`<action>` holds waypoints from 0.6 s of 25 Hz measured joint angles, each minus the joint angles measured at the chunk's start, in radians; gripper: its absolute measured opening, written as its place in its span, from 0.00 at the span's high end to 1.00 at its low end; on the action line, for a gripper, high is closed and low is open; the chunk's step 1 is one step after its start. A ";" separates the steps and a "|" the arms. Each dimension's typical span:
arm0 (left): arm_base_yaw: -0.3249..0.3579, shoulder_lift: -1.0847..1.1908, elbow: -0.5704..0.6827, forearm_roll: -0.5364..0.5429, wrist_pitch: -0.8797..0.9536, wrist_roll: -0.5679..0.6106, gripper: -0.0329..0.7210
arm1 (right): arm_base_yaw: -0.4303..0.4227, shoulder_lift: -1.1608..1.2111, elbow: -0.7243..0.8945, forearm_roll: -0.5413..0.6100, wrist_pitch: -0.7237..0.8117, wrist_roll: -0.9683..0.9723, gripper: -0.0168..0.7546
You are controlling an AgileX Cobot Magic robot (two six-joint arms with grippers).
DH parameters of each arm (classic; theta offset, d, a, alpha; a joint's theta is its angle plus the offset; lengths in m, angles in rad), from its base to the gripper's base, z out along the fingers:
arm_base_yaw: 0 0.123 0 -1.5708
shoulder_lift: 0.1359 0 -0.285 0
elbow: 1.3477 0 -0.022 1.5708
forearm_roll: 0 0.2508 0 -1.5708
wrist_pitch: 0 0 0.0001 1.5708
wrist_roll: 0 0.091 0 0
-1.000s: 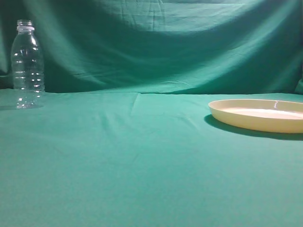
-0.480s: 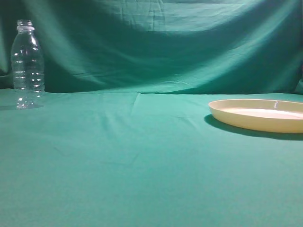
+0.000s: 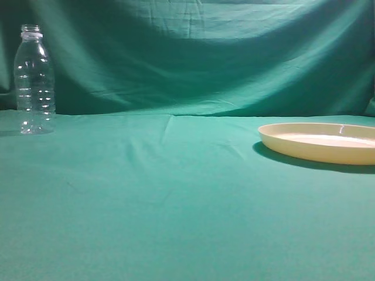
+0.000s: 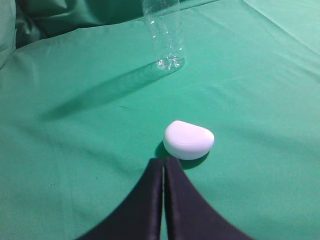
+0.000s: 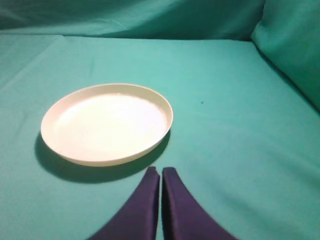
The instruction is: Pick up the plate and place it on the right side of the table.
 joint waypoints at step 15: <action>0.000 0.000 0.000 0.000 0.000 0.000 0.96 | 0.000 0.000 0.009 0.000 -0.007 0.043 0.98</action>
